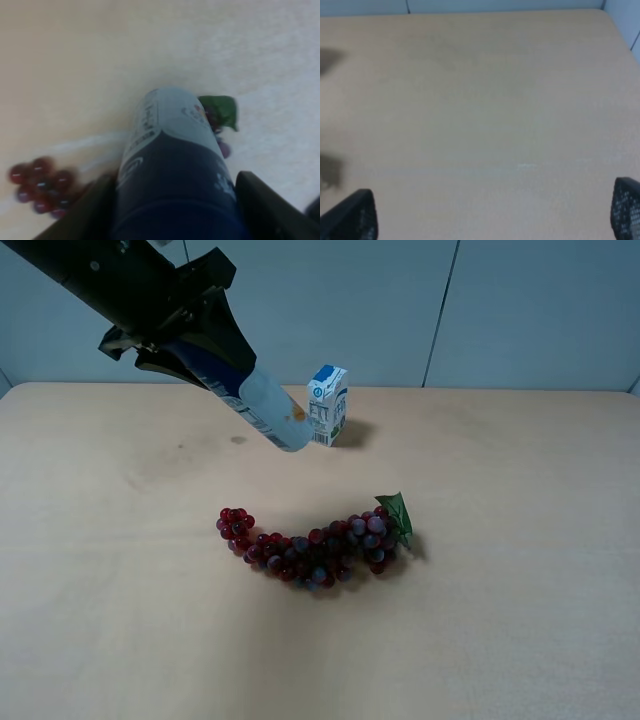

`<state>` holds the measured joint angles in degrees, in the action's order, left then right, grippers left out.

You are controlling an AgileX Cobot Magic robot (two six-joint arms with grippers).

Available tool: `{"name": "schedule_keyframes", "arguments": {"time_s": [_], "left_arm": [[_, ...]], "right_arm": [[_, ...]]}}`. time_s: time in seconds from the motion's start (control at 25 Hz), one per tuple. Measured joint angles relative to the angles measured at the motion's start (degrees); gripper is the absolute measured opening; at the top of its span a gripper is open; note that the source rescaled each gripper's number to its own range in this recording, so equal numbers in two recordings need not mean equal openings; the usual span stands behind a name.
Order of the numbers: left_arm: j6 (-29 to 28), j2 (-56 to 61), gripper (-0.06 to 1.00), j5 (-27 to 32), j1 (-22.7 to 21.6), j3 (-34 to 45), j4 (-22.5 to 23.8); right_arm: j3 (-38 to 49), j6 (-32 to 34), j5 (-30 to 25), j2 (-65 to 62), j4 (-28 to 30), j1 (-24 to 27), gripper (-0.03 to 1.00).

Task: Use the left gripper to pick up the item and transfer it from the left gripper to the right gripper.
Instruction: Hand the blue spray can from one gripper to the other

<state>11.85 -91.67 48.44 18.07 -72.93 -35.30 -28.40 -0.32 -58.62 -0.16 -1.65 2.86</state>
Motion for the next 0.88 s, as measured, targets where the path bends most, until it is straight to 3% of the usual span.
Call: {"name": "schedule_keyframes", "arguments": {"time_s": [0.52,0.68,0.88], "left_arm": [[11.99,0.00,0.00,-0.56,0.32,8.69,-19.25],[14.25,0.00,0.00,2.75,0.32,9.15,-20.77],[16.69,0.00,0.00,6.88,0.32,9.15,-20.91]], "right_arm": [[0.00,0.00,0.00,0.00,0.00,0.00,1.00],[0.00,-2.43,0.00,0.00,-2.00,0.00,1.00],[-1.76,-10.30,-0.40,2.83,-9.35,0.00,1.00]]}}
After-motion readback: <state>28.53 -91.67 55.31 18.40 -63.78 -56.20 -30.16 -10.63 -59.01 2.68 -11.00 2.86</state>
